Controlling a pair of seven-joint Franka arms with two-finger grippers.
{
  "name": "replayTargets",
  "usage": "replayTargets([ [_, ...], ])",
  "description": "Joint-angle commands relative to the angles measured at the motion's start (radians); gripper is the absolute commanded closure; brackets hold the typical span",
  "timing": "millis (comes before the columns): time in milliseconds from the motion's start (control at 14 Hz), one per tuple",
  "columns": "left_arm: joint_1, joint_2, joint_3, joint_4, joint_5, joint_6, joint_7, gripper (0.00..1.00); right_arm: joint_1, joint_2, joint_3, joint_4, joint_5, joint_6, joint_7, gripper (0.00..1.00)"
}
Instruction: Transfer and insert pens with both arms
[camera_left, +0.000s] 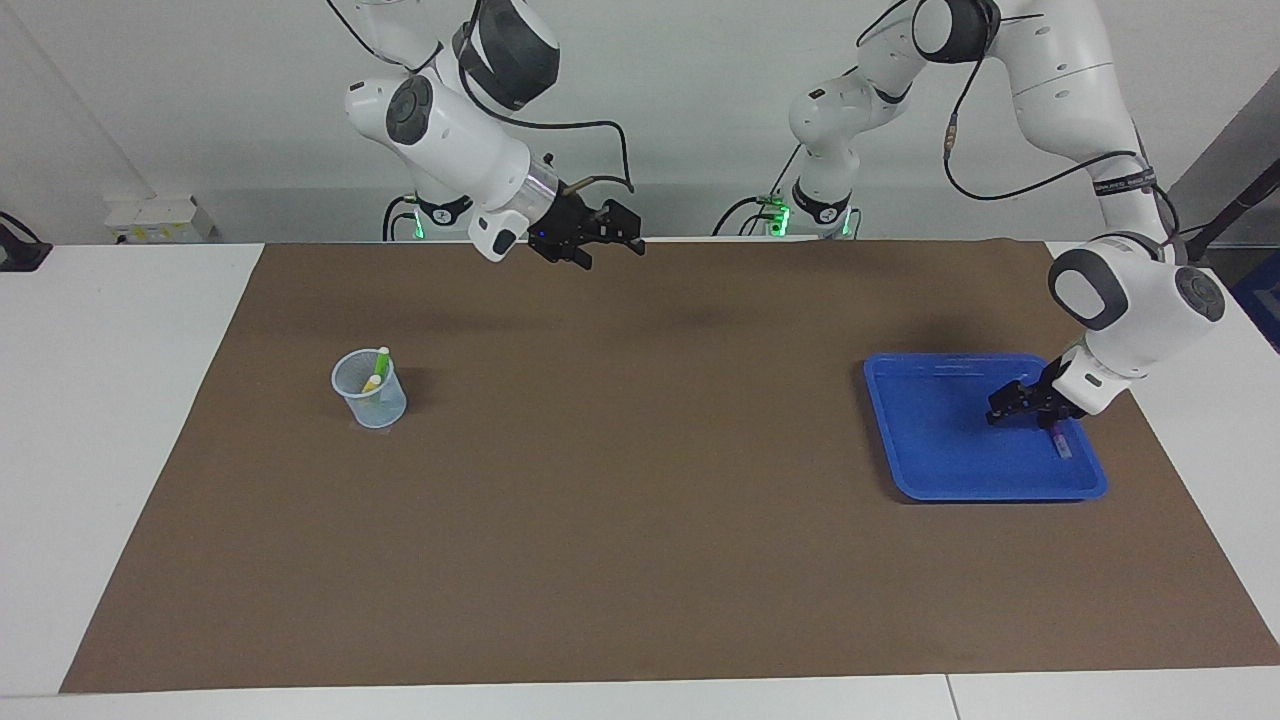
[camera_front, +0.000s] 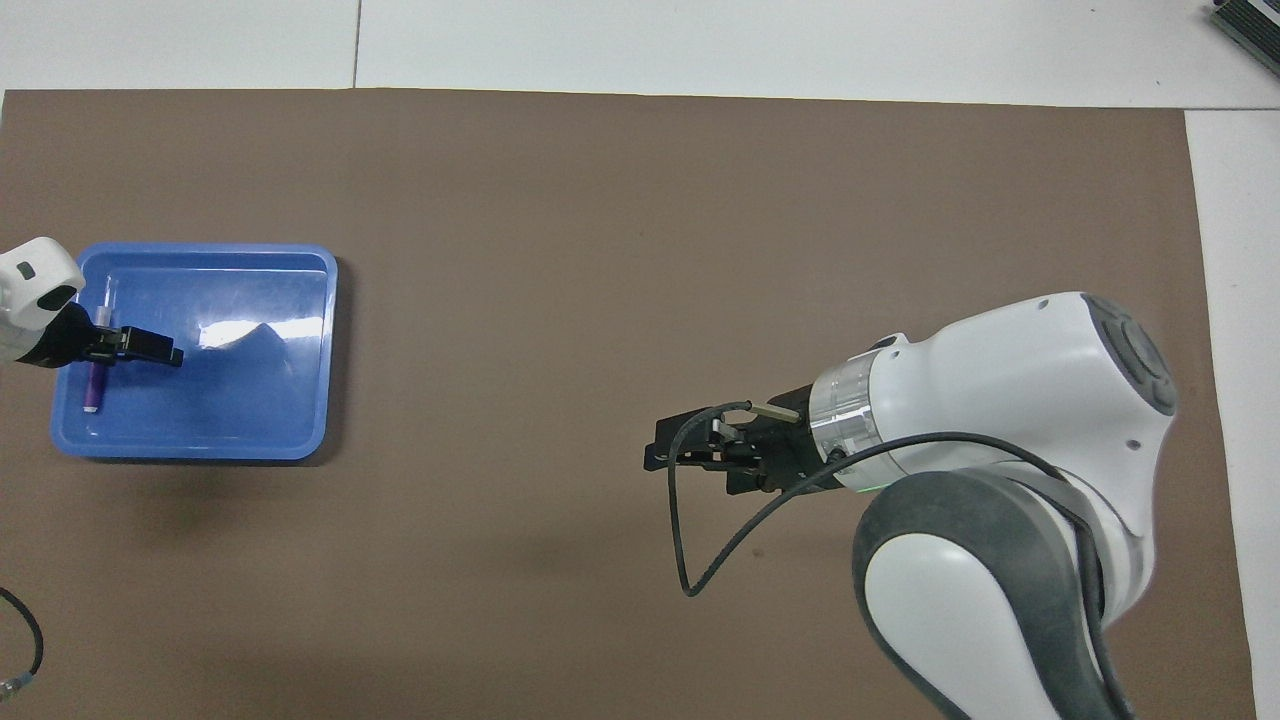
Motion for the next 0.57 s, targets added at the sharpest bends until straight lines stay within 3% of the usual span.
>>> replayTargets([
  [0, 0.008, -0.027, 0.007, 0.039, 0.0, -0.102, -0.007, 0.0, -0.003, -0.011, 0.006, -0.008, 0.017, 0.017, -0.003, 0.0],
  [501, 0.03, -0.041, 0.027, 0.027, 0.059, -0.073, 0.005, 0.0, -0.001, -0.01, 0.006, -0.008, 0.017, 0.021, -0.005, 0.0],
])
